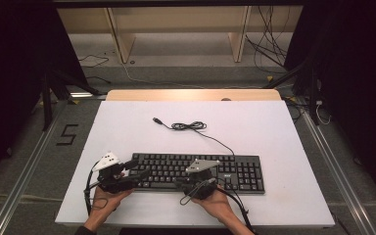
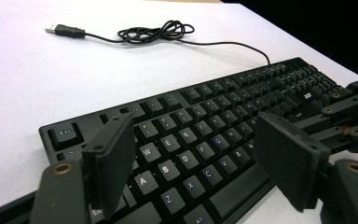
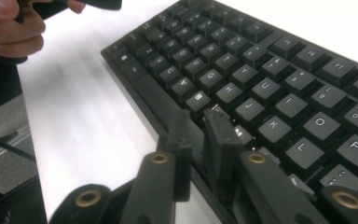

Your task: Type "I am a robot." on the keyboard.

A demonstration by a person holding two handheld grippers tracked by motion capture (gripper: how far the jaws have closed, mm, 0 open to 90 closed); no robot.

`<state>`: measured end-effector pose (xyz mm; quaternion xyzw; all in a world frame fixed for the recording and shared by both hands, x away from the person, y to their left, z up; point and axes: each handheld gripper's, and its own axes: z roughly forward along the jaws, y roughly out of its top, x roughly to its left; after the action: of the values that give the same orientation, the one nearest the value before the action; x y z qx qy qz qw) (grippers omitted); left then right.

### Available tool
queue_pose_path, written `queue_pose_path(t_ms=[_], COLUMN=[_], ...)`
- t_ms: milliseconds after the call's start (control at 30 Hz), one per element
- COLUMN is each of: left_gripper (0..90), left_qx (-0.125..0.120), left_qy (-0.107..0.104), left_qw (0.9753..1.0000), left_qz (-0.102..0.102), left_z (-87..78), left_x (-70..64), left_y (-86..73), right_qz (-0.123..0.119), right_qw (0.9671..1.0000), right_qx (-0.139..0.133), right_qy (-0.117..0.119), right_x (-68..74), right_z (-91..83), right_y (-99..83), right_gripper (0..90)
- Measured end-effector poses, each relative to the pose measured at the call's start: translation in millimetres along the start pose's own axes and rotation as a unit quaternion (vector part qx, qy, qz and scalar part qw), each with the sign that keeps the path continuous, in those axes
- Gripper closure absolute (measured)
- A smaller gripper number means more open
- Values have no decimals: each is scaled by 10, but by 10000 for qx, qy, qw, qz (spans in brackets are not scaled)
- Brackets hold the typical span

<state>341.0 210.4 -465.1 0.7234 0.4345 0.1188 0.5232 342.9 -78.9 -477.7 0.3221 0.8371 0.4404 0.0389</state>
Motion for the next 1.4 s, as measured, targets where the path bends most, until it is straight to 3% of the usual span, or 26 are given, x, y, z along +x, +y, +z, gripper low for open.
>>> queue_pose_path(t_ms=[300,700,833,1200,1400], left_gripper=[291,333,382,653,709], left_qx=[36,190,314,703,826], left_qy=[-14,14,27,-55,-53], left_qw=[10000,9998,9995,9974,9964], left_qz=[-52,-87,-59,115,159], left_z=[39,116,184,358,412], left_x=[2,4,2,-22,-33], left_y=[20,64,86,124,138], right_qz=[63,103,142,158,160], right_qw=[9998,9993,9992,9991,9989], right_qx=[-162,-349,-370,-393,-428], right_qy=[29,-14,-51,-66,-61], right_x=[-38,-90,-104,-105,-101], right_z=[-115,-246,-263,-294,-320], right_y=[16,30,32,31,30], right_gripper=[649,512,480,413,395])
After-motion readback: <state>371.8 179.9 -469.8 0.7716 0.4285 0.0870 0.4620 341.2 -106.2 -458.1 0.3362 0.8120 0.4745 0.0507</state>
